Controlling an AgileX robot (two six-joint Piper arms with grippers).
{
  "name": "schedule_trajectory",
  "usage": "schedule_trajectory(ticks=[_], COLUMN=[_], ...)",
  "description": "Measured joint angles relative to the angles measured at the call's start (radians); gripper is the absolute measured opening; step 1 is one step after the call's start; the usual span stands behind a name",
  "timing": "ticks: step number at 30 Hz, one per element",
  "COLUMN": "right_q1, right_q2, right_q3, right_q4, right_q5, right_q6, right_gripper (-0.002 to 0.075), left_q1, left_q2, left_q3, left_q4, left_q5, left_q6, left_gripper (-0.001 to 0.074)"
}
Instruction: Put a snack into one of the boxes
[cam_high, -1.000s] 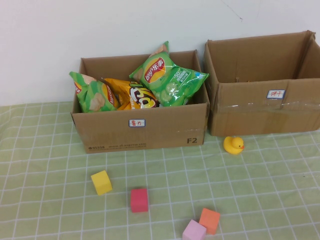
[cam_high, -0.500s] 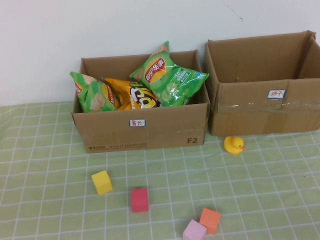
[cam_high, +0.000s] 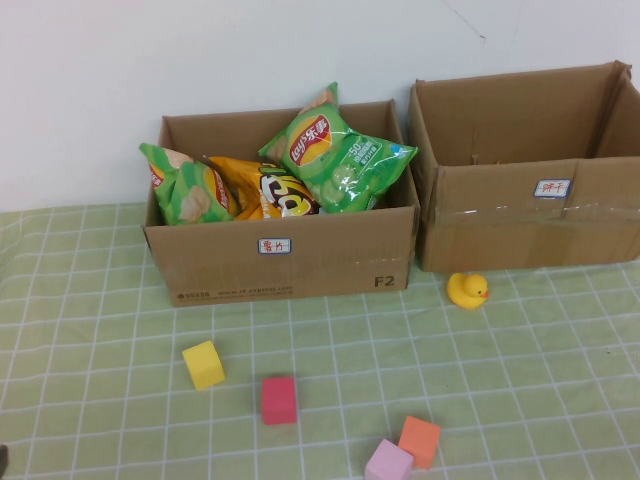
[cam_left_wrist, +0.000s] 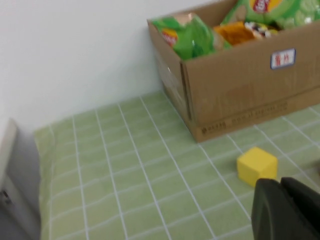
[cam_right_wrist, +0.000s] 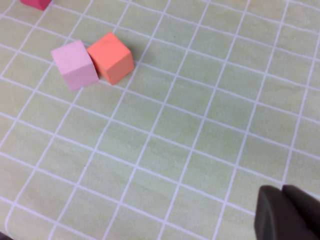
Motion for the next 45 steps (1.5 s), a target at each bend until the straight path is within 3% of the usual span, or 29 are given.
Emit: schedule_trajectory(ticks=[6,10,14,26,37,45], right_q1=[0.000,0.000,0.000,0.000,0.000,0.000], right_q2=[0.000,0.000,0.000,0.000,0.000,0.000], right_q3=[0.000,0.000,0.000,0.000,0.000,0.000], right_q4=[0.005,0.005,0.006,0.006,0.006,0.006], right_q5=[0.000,0.000,0.001,0.002,0.002,0.002], right_q6=[0.000,0.000,0.000,0.000,-0.002,-0.002], right_gripper=[-0.0002,-0.0002,-0.0002,-0.0002,-0.0002,-0.0002], left_q1=[0.109,0.116,0.118,0.118,0.118,0.170], left_q2=[-0.016,-0.074,-0.110,-0.113,-0.113,-0.116], left_q3=[0.102,0.108,0.108,0.106,0.106,0.106], left_q4=[-0.296,-0.395,-0.487,-0.494,-0.487,-0.482], left_q5=[-0.141,-0.132,0.008,0.058,0.061,0.062], left_q6=[0.348,0.395,0.402,0.512,0.449,0.446], left_gripper=[-0.0001,-0.0001,-0.0001,-0.0001,-0.0001,-0.0001])
